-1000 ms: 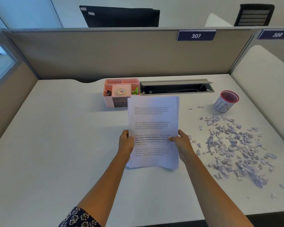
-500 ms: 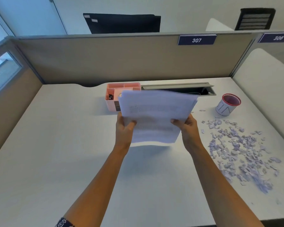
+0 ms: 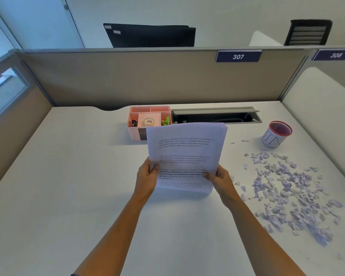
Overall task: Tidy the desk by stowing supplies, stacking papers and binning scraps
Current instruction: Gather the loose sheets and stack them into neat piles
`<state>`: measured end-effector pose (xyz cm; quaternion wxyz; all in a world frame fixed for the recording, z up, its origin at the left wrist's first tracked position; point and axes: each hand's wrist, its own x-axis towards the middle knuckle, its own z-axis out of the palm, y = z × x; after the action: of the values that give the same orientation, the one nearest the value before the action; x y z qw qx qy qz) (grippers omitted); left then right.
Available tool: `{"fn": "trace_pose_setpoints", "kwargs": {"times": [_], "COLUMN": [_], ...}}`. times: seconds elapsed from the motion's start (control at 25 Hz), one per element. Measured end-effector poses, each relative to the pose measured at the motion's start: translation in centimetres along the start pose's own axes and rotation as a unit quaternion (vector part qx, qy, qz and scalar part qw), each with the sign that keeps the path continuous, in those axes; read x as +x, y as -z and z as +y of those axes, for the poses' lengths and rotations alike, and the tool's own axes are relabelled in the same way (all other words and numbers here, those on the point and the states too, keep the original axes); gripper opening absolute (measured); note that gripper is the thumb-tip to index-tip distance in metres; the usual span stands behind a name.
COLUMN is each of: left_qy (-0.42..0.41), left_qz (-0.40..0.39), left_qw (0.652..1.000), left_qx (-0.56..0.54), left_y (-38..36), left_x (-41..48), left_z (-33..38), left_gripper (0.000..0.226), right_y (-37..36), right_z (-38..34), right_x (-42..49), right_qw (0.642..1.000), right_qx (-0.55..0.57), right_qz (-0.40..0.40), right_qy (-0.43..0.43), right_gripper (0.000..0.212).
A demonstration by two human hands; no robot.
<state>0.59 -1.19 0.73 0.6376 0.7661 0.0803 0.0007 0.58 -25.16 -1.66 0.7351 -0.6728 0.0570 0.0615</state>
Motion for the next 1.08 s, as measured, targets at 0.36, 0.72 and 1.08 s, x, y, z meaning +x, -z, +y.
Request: {"fn": "trace_pose_setpoints", "kwargs": {"times": [0.36,0.72,1.08], "left_qy": [0.013,0.188,0.271], "left_qz": [0.105,0.161,0.104], "left_qw": [0.994,0.901,0.861], "left_qx": [-0.015,-0.356,-0.418], "left_y": [-0.9,-1.1,-1.2], "left_x": [1.3,2.3,1.7], "left_z": [0.9,2.0,0.3], "left_gripper": [0.024,0.022,0.032], "right_y": [0.3,0.2,-2.9], "right_z": [-1.7,-1.6,-2.2], "right_x": [0.3,0.0,0.1], "right_qw": [0.999,0.981,0.98], "right_qx": [-0.027,0.157,0.185], "right_qz": [0.001,0.019,0.038], "right_qy": [0.03,-0.108,-0.058], "right_gripper": [0.029,0.027,0.027]}}
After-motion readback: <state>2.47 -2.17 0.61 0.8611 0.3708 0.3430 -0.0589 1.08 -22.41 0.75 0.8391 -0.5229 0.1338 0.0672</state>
